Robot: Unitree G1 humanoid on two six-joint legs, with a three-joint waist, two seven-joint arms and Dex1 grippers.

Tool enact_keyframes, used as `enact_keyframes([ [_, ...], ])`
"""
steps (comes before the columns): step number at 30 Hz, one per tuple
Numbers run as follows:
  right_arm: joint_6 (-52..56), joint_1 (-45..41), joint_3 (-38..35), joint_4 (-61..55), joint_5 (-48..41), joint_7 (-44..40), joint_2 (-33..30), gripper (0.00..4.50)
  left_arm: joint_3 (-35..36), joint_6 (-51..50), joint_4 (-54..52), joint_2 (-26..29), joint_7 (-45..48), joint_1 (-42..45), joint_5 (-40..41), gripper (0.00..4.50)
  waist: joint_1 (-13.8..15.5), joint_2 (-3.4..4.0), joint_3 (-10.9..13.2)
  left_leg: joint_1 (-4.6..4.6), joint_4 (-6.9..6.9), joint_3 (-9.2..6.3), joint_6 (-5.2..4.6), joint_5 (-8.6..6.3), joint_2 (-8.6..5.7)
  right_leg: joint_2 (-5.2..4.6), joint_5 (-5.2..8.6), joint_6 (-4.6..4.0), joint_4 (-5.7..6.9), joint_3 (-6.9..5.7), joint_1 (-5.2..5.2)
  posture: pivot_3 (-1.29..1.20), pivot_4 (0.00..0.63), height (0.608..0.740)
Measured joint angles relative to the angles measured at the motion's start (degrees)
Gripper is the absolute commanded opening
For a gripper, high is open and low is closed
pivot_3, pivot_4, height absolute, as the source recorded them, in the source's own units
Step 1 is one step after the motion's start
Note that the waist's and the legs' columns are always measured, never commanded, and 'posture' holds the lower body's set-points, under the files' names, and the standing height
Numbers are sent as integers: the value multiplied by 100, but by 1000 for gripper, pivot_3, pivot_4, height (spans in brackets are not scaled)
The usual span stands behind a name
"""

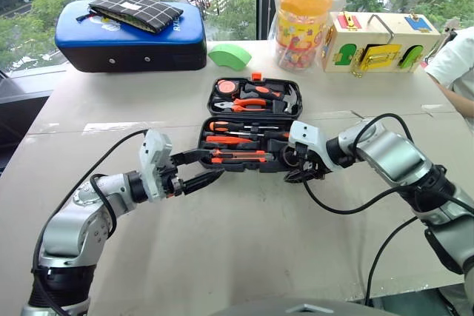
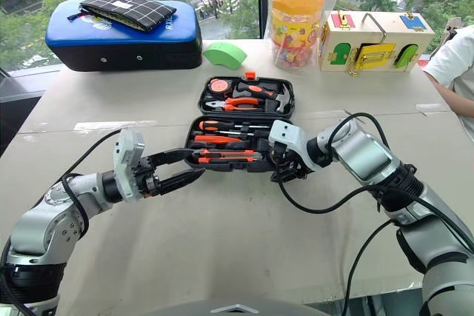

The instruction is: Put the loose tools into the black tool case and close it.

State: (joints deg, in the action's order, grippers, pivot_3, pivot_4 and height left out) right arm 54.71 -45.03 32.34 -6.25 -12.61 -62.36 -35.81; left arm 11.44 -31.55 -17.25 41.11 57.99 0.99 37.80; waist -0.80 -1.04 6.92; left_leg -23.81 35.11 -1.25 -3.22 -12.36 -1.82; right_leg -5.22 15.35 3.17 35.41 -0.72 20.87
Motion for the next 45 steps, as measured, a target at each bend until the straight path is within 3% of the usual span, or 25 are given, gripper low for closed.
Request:
enact_keyframes([
  [8, 62, -20, -160, -178, -226, -242, -94, 2563, 103, 101, -28, -43, -36, -194, 11, 3878, 14, 3, 3, -3, -2, -1, 0, 0, 0, -1, 0, 0, -2, 0, 1, 0, 150, 740],
  [12, 169, -31, -1350, -364, -770, -51, 28, 2563, 182, -131, -12, -432, -683, 31, 171, 3878, 42, -4, -1, -4, -2, -2, 0, 0, 0, -2, -1, 1, -2, -1, 0, 0, 150, 740],
  [15, 135, -113, -2504, 245, -717, 1340, 888, 2563, 209, -742, 327, -985, -1980, 1147, 205, 3878, 100, -20, -3, -3, 8, -6, 13, 8, -4, 4, -13, 20, 15, -3, 1, 0, 150, 740],
  [18, 212, -339, -2804, 827, -511, 2189, 1133, 2563, 207, -1171, 593, -1072, -2787, 1885, 107, 3878, 131, -25, -4, 2, 6, -5, 16, 13, -11, 9, -16, 19, 31, 0, 7, 0, 150, 740],
  [20, 155, -661, -3121, 1793, -226, 2979, 1355, 2563, 156, -1485, 1304, -1203, -3360, 2606, -168, 3878, 157, -25, -1, -4, 3, -7, 21, 45, -16, 18, -17, 20, 43, -1, 21, 0, 150, 740],
  [23, -176, -1181, -3389, 3099, -80, 3531, 1689, 2563, 32, -1489, 2508, -1469, -3762, 3524, -554, 3878, 152, -27, 0, -3, -4, -6, 29, 53, -16, 34, -17, 21, 48, -4, 26, 0, 150, 740],
  [29, -1824, -2496, -3536, 6387, 269, 4046, 2264, 2563, -338, -255, 6298, -1703, -3798, 5676, -1663, 3878, 63, -32, 4, 1, -15, 5, 35, 59, -15, 75, -19, 25, 49, -9, 28, 0, 150, 740],
  [30, -2138, -2595, -3540, 6923, 348, 4063, 2291, 1955, -414, 84, 7055, -1727, -3655, 5969, -1887, 3264, 43, -32, 4, 1, -15, 3, 35, 59, -16, 74, -22, 31, 50, -8, 28, 0, 150, 740],
  [31, -2217, -2605, -3548, 7062, 367, 4075, 2292, 1829, -422, 183, 7262, -1734, -3616, 6022, -1945, 3197, 23, -32, 5, 0, -17, 1, 35, 59, -17, 73, -26, 37, 55, -7, 28, 0, 150, 740],
  [32, -2373, -2610, -3577, 7343, 411, 4096, 2286, 1204, -426, 306, 7744, -1737, -3507, 6139, -2060, 2547, -3, -32, 5, -2, -22, 0, 34, 59, -17, 73, -30, 45, 59, -6, 28, 0, 150, 740],
  [35, -2590, -2711, -3662, 7569, 403, 4026, 2304, 63, -414, 539, 8339, -1751, -3170, 6321, -2175, 1427, -22, -34, 3, -2, -29, -4, 35, 59, -14, 72, -34, 51, 57, -9, 28, 0, 150, 740],
  [38, -2638, -2768, -3666, 7698, 487, 3897, 2260, 0, -303, 587, 8646, -1640, -2959, 6458, -2264, 47, -9, -32, 4, 0, -24, -8, 35, 58, -17, 69, -34, 51, 52, -7, 28, 0, 150, 740],
  [45, -2053, -2604, -3767, 7346, 411, 3033, 2029, 0, -294, -285, 8172, -1338, -1780, 6200, -2271, 18, -15, -32, 4, -3, -31, -19, 35, 57, -21, 64, -34, 52, 65, -1, 29, 0, 150, 740],
])
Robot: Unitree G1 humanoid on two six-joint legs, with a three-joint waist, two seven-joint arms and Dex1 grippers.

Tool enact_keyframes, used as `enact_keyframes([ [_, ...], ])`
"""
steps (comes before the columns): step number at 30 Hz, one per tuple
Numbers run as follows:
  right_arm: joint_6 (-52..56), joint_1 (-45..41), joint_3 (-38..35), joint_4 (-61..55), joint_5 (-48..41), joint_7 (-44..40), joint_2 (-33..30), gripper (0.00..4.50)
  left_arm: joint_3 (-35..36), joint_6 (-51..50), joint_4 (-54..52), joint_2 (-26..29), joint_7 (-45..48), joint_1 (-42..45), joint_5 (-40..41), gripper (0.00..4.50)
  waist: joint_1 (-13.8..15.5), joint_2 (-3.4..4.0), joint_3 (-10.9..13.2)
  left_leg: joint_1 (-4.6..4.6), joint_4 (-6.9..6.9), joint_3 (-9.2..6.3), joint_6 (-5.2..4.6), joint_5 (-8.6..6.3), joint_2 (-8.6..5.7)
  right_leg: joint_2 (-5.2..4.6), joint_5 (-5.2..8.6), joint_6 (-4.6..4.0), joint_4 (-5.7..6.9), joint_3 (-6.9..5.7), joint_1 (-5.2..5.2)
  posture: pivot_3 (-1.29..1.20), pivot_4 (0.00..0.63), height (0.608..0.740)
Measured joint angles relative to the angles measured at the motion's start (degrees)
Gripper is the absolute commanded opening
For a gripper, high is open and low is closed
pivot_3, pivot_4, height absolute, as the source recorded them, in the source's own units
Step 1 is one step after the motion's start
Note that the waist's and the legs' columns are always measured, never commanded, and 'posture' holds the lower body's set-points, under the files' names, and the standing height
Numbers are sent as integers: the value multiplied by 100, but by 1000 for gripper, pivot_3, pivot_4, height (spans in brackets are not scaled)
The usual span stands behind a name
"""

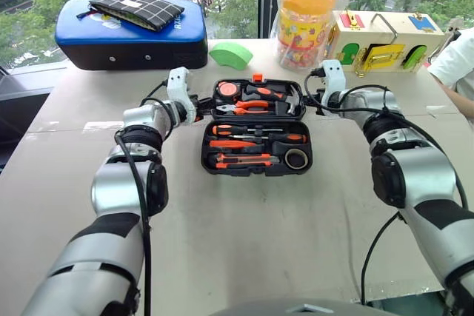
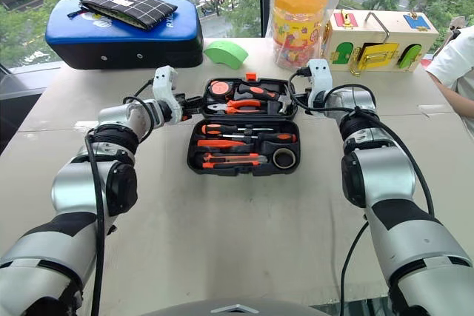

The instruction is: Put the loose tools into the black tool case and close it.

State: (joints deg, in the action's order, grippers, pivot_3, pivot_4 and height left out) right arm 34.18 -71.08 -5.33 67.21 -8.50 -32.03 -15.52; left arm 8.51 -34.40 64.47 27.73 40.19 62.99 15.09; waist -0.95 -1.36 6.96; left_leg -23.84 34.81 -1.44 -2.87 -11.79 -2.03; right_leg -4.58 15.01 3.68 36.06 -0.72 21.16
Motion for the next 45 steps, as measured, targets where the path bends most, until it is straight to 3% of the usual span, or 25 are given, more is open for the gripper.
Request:
enact_keyframes([
  [4, 999, 687, 200, -1352, -205, -750, -60, 0, -14, -1310, -1809, 165, 387, -898, 326, 18, -25, 1, -1, 2, -7, -15, 1, -2, 3, -29, 0, -1, 46, 26, 12, 0, 150, 740],
  [9, 2930, 2516, 306, -4996, -898, -840, -342, 0, 247, -3298, -5407, 439, 194, -2774, 1162, 18, -10, -4, -12, -9, -26, -32, -4, -11, -7, -35, -1, -2, 67, 74, 40, 0, 150, 740],
  [11, 3427, 3077, 286, -6072, -1069, -727, -544, 0, 432, -3745, -6145, 511, 97, -3245, 1407, 18, 7, -3, -14, 1, -28, -34, -4, -12, -14, -35, -1, -3, 51, 85, 42, 0, 150, 740],
  [17, 4080, 3496, -99, -7557, -1370, -195, -635, 2641, 616, -3933, -6746, 451, -385, -3595, 1507, 0, 21, -3, -12, 5, -26, -17, 20, -14, -17, -33, 1, -3, -22, 76, 26, 0, 150, 740],
  [20, 4046, 3217, -231, -7402, -1333, 12, -736, 2641, 636, -3885, -6747, 417, -488, -3619, 1516, 0, 20, -4, -12, 13, -17, -16, 6, -1, -15, -32, 1, -3, -20, 67, 25, 0, 150, 740],
  [28, 2835, 2216, 500, -4643, -800, 12, -592, 2641, 545, -3721, -6752, 271, -585, -3601, 1559, 0, 98, -7, -14, 4, -16, -23, 30, 15, -21, -35, 1, -4, -20, 59, 27, 0, 150, 740],
  [32, 2179, 1831, 683, -3571, -655, -323, -594, 1627, 464, -3624, -6759, 264, -630, -3615, 1554, 0, 113, -11, -17, 9, -13, -22, 30, 15, -25, -37, 0, -4, -21, 60, 21, 0, 150, 740],
  [33, 2078, 1767, 717, -3417, -650, -433, -594, 1102, 451, -3602, -6764, 264, -655, -3615, 1552, 0, 112, -12, -18, 11, -10, -23, 30, 15, -24, -37, 0, -4, -21, 59, 17, 0, 150, 740],
  [36, 1860, 1708, 808, -3231, -648, -691, -596, 76, 434, -3537, -6771, 266, -678, -3625, 1549, 0, 110, -17, -21, 13, -3, -26, 33, 12, -24, -37, 0, -4, -21, 58, 9, 0, 150, 740],
  [40, 1652, 1768, 812, -3232, -637, -863, -675, 76, 186, -3115, -6746, 289, -642, -3624, 1412, 0, 142, -12, -17, 9, 10, -28, 52, 0, -26, -40, 0, -3, -21, 58, 6, 0, 150, 740],
  [45, 987, 2408, 555, -4174, -633, -824, -812, 76, -174, -1542, -5751, 69, -563, -2961, 810, 0, 188, -10, 14, -8, 17, -43, 54, 1, -28, -38, -1, -3, -19, 45, 13, 0, 150, 740],
])
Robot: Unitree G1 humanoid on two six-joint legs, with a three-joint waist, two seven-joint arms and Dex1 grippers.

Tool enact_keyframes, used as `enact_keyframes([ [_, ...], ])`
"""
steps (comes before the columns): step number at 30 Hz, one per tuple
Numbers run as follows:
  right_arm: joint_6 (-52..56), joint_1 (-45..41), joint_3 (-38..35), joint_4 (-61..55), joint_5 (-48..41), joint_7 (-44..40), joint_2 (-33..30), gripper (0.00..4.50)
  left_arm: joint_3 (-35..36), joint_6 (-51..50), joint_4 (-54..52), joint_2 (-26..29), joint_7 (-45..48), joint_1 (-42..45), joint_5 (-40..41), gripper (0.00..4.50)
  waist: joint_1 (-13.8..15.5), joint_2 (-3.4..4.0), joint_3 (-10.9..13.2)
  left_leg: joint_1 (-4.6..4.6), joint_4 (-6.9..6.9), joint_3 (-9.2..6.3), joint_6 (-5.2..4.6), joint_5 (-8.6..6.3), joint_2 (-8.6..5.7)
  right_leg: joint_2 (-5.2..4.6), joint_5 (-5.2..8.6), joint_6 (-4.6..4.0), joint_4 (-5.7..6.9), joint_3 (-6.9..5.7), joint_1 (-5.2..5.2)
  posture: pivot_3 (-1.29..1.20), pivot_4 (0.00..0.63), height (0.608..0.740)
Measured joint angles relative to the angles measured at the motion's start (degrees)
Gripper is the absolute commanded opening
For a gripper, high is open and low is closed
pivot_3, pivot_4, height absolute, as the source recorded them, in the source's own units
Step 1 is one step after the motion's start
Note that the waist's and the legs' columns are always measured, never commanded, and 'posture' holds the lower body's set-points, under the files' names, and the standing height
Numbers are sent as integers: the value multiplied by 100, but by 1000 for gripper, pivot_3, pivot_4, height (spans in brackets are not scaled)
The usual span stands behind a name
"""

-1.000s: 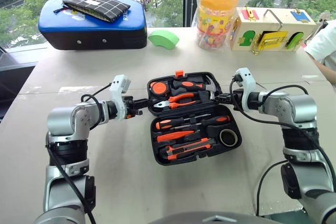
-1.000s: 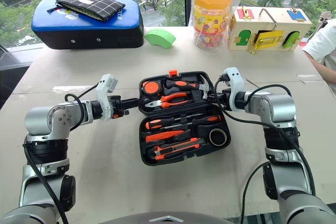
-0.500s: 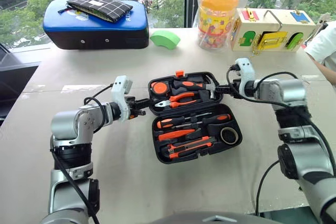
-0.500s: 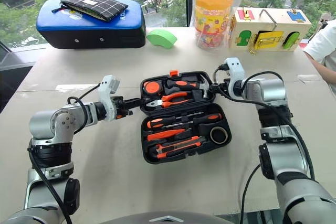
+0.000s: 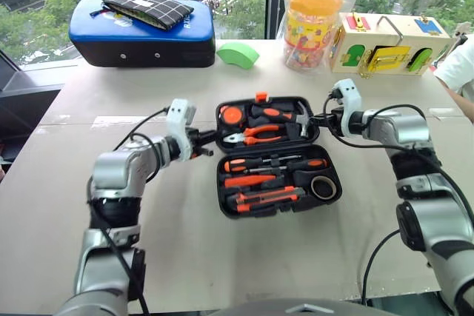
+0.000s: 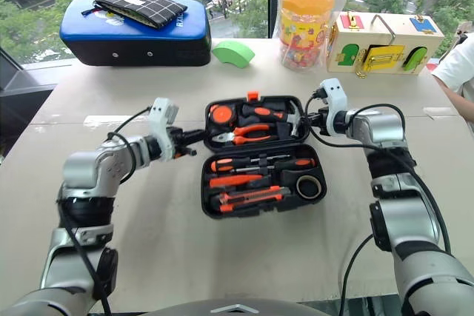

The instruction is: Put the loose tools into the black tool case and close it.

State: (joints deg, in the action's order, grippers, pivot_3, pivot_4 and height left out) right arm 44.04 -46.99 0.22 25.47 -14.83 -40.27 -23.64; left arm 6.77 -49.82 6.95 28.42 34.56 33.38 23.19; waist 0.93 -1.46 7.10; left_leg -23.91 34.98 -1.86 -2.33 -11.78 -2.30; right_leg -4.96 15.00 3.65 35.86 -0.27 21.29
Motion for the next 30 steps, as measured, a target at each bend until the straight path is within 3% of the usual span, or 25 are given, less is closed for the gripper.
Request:
enact_keyframes([
  [3, -432, 291, -209, -850, -2, 110, -96, 76, -151, 1431, 351, 16, 152, 462, -476, 0, -61, -4, 4, -34, -9, 14, -21, 17, 1, 3, -2, 1, 2, 7, 41, 0, 150, 740],
  [7, -751, 965, -399, -2037, -11, 171, -342, 76, -568, 3486, 619, 292, 757, 335, -1112, 0, -114, -12, -8, 4, -66, 14, -24, 14, 2, -1, -3, -1, -1, -1, 33, 0, 150, 740],
  [12, -959, 2481, -409, -3528, 2, 234, -632, 76, -799, 4892, 812, 542, 1348, -241, -1479, 0, -107, -15, -10, -5, -68, 12, -49, -2, 2, -5, -2, -1, -3, -4, 32, 0, 150, 740],
  [15, -904, 3037, -477, -4157, -82, 318, -662, 76, -801, 5037, 699, 722, 1580, -421, -1494, 0, -101, -12, -8, 3, -49, 26, -70, -14, -1, -15, -1, -1, -27, 2, 17, 0, 150, 740],
  [18, -773, 3766, -506, -4847, -100, 293, -1029, 826, -687, 4366, 270, 1194, 2216, -745, -952, 949, -145, -9, -7, 9, -21, 37, -91, -28, 14, -15, 2, -2, -31, -6, 1, 0, 150, 740],
  [21, -260, 5065, -1077, -5720, -459, -144, -1804, 2171, -297, 2028, -16, 2580, 3438, -1276, 279, 2322, -183, 2, 1, 13, -8, 38, -90, -28, 49, 3, 5, -6, -29, -32, -3, 0, 150, 740],
  [22, -179, 5194, -1153, -5820, -525, -211, -1880, 2171, -234, 1752, -19, 2778, 3584, -1327, 409, 2322, -184, 5, 3, 15, -4, 38, -90, -28, 54, 6, 12, -18, -26, -36, -3, 0, 150, 740],
  [23, 10, 5517, -1371, -6161, -792, -374, -2017, 2005, -197, 1229, -143, 3402, 4138, -1557, 697, 2385, -189, 10, 6, 19, -2, 39, -89, -28, 58, 7, 14, -23, -19, -39, -4, 0, 150, 740],
  [25, 303, 5937, -1560, -6611, -1225, -619, -2171, 1497, -41, 733, -158, 3933, 4732, -1671, 979, 2385, -152, 24, 8, 26, 0, 37, -89, -28, 61, 2, 18, -28, -18, -43, -13, 0, 150, 740],
  [26, 357, 6015, -1558, -6728, -1326, -694, -2220, 956, 20, 630, -175, 4024, 4857, -1669, 1065, 2385, -131, 27, 10, 25, 2, 38, -89, -28, 61, -3, 18, -29, -18, -46, -13, 0, 150, 740],
  [28, 464, 5998, -1471, -6871, -1519, -726, -2232, 84, 84, 349, -362, 4041, 5036, -1605, 1335, 1841, -77, 24, 8, 18, 16, 42, -85, -30, 58, -18, 19, -30, -20, -47, -14, 0, 150, 740],
  [30, 626, 5769, -1204, -6878, -1623, -668, -2246, 0, 73, -36, -693, 3738, 4954, -1383, 1681, 1189, -3, 15, 8, 9, 26, 50, -69, -41, 55, -31, 19, -30, -31, -49, -14, 0, 150, 740],
])
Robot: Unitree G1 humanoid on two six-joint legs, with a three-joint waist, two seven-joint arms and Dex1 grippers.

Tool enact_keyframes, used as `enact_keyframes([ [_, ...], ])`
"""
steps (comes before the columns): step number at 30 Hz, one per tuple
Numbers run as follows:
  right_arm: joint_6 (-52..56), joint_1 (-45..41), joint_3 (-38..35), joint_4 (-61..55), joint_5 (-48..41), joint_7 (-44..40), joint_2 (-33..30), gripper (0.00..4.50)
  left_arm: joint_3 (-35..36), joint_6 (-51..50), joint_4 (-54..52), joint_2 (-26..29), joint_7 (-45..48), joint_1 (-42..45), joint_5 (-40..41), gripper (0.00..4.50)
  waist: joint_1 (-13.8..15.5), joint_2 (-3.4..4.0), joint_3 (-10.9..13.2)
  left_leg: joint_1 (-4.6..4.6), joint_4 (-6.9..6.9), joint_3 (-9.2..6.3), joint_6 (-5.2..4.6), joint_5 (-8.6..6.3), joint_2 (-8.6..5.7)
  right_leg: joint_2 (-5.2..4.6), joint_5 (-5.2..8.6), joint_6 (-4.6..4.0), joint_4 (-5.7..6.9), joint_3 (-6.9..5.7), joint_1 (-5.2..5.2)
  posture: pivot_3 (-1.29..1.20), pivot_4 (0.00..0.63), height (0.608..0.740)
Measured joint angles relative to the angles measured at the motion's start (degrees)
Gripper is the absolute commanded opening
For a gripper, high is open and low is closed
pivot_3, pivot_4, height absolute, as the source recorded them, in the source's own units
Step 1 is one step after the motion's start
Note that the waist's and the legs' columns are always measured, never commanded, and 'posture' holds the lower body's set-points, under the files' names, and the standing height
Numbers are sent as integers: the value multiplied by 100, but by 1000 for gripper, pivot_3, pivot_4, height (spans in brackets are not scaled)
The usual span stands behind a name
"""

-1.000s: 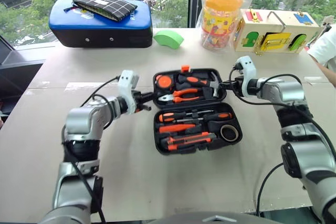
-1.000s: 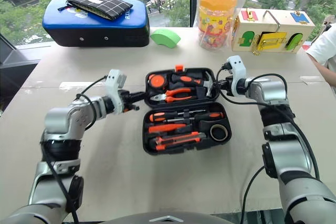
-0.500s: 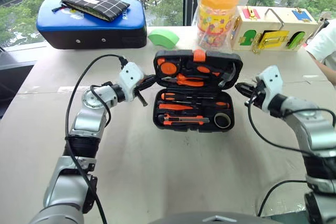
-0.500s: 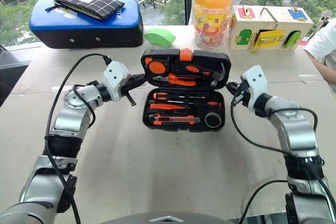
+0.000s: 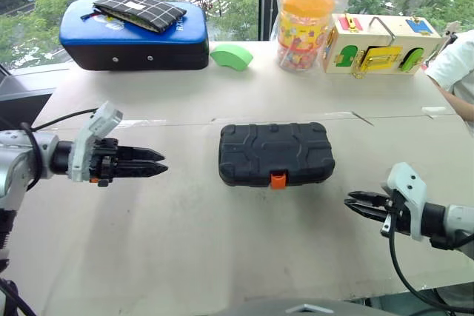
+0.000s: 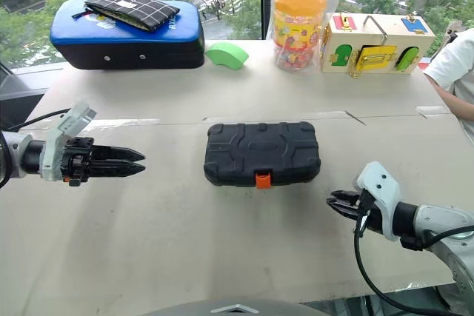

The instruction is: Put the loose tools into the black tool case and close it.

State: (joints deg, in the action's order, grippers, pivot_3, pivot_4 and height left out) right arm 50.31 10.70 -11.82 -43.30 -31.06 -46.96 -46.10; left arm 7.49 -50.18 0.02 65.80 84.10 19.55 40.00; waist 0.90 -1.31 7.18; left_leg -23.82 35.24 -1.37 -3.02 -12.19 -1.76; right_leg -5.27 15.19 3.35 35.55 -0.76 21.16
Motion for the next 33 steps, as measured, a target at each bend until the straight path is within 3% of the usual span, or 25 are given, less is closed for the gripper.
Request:
enact_keyframes([
  [2, 132, -346, 414, -12, -71, 107, 49, 0, -102, -83, -405, -259, -159, 60, 98, 102, 5, -15, -3, -1, 1, 4, -3, 0, 0, -6, 0, 0, -3, -3, 1, 0, 150, 740],
  [3, 192, -520, 657, -3, -54, 185, 99, 0, -190, -83, -576, -406, -241, 80, 114, 9, 2, -17, -4, -2, -1, 4, -12, 5, 0, -6, 0, -1, -4, -4, 2, 0, 150, 740],
  [9, 360, -2028, 2142, 1345, 896, 1190, 735, 0, -1052, 494, -672, -1424, -884, 851, -506, 9, -8, -32, -9, -2, -4, 4, -21, 13, 0, 3, -3, -3, 2, -9, 8, 0, 150, 740],
  [10, 408, -2385, 2186, 1804, 1049, 1496, 1111, 0, -1207, 703, -545, -1596, -955, 1047, -692, 9, -18, -35, -9, -1, 0, 4, -21, 13, 1, 8, -5, -6, 4, -9, 7, 0, 150, 740],
  [13, 419, -3086, 2053, 2562, 1196, 1860, 1401, 0, -1473, 1003, -262, -1756, -928, 1401, -971, 9, -25, -27, -4, 0, 0, 9, -20, 14, -1, 17, -10, -8, 9, -5, 10, 0, 150, 740],
  [20, -276, -4486, 1770, 4542, 1492, 1810, 1723, 0, -1952, 1618, 655, -2136, -707, 2148, -1632, 9, -22, -27, -4, 4, 0, 10, 0, 27, -3, 63, -21, 13, 15, -12, 5, 0, 150, 740],
  [25, -609, -4468, 1871, 5038, 1611, 1449, 1683, 0, -2289, 1855, 834, -2434, -548, 2441, -1979, 9, -23, -23, -1, 3, 4, 18, -13, 22, -2, 70, -21, 15, 29, -8, 4, 0, 150, 740],
  [29, -85, -3683, 1685, 3812, 1208, 1156, 1395, 0, -2675, 2016, 1052, -2504, -553, 2498, -2439, 9, -17, -22, -1, 0, 11, 2, -25, 14, 0, 83, -21, 17, 30, 2, 1, 0, 150, 740],
  [33, 538, -3256, 1585, 2490, 694, 1180, 1555, 0, -2727, 2347, 1208, -2534, -555, 2489, -2687, 9, -66, -21, -10, 14, 12, 7, -26, 14, 8, 86, -21, 17, 32, 9, -1, 0, 150, 740],
])
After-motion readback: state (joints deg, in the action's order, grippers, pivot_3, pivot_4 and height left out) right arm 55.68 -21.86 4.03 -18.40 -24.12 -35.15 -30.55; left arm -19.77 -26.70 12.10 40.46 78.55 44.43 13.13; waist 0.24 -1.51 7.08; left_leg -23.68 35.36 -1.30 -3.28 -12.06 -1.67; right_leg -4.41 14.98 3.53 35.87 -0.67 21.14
